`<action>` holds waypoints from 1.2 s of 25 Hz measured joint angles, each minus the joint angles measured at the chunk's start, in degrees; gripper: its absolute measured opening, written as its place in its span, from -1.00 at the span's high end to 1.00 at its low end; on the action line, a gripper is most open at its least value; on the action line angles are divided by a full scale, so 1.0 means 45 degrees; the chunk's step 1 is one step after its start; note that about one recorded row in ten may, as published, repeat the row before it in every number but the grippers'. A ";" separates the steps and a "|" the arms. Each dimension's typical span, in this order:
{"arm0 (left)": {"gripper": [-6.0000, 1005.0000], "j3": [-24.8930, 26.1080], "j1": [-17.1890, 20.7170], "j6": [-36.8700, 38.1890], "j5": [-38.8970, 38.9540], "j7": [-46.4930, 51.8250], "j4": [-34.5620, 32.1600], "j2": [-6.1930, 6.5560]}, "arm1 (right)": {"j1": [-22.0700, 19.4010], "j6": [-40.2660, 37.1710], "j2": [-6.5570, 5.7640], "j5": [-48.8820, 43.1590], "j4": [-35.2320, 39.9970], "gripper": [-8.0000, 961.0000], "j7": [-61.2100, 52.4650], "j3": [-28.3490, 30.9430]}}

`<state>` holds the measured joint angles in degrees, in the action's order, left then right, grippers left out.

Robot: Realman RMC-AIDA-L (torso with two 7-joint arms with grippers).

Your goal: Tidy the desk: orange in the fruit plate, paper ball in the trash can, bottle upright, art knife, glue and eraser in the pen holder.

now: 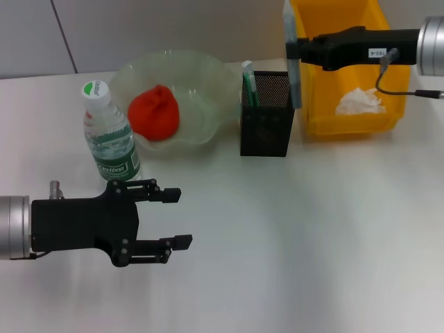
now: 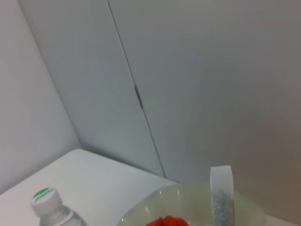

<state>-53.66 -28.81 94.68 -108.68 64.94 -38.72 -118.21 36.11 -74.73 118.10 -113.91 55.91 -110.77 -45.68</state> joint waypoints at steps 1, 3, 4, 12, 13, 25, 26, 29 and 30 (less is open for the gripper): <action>-0.56 0.0004 -0.0002 -0.0002 0.0029 -0.0012 0.0001 0.0000 | 0.0036 0.0212 0.0005 0.0158 -0.0241 0.71 0.0285 0.0000; -0.56 0.0010 -0.0004 -0.0005 0.0082 -0.0032 0.0006 -0.0003 | 0.0095 0.0572 0.0048 0.0438 -0.0578 0.71 0.0797 -0.0008; -0.56 0.0011 -0.0004 -0.0006 0.0086 -0.0037 0.0007 -0.0008 | 0.0118 0.0797 0.0093 0.0621 -0.0746 0.71 0.1110 -0.0027; -0.56 0.0050 -0.0004 -0.0021 0.0111 -0.0048 0.0012 -0.0020 | 0.0606 0.2275 0.0170 0.1314 -0.2268 0.70 0.2729 -0.0161; -0.57 0.0117 -0.0004 -0.0026 0.0125 -0.0052 0.0013 -0.0020 | 0.0680 0.2435 0.0177 0.1316 -0.2466 0.69 0.2912 -0.0161; -0.57 0.0265 -0.0004 -0.0026 0.0150 -0.0011 0.0013 -0.0004 | 0.1281 0.3694 0.0238 0.1442 -0.4122 0.63 0.4015 -0.0181; -0.57 0.0265 -0.0004 -0.0026 0.0150 -0.0011 0.0013 -0.0004 | 0.1257 0.3696 0.0239 0.1476 -0.4121 0.62 0.4017 -0.0181; -0.57 0.0294 -0.0003 -0.0026 0.0150 0.0044 -0.0015 0.0000 | 0.1224 0.3695 0.0240 0.1496 -0.4119 0.60 0.4026 -0.0180; -0.57 0.0294 -0.0003 -0.0026 0.0150 0.0044 -0.0015 0.0000 | 0.1218 0.3695 0.0240 0.1492 -0.4120 0.60 0.4035 -0.0180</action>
<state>-52.33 -28.82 94.57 -108.01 65.14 -38.79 -118.21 41.60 -58.10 119.18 -107.20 37.37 -92.62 -46.49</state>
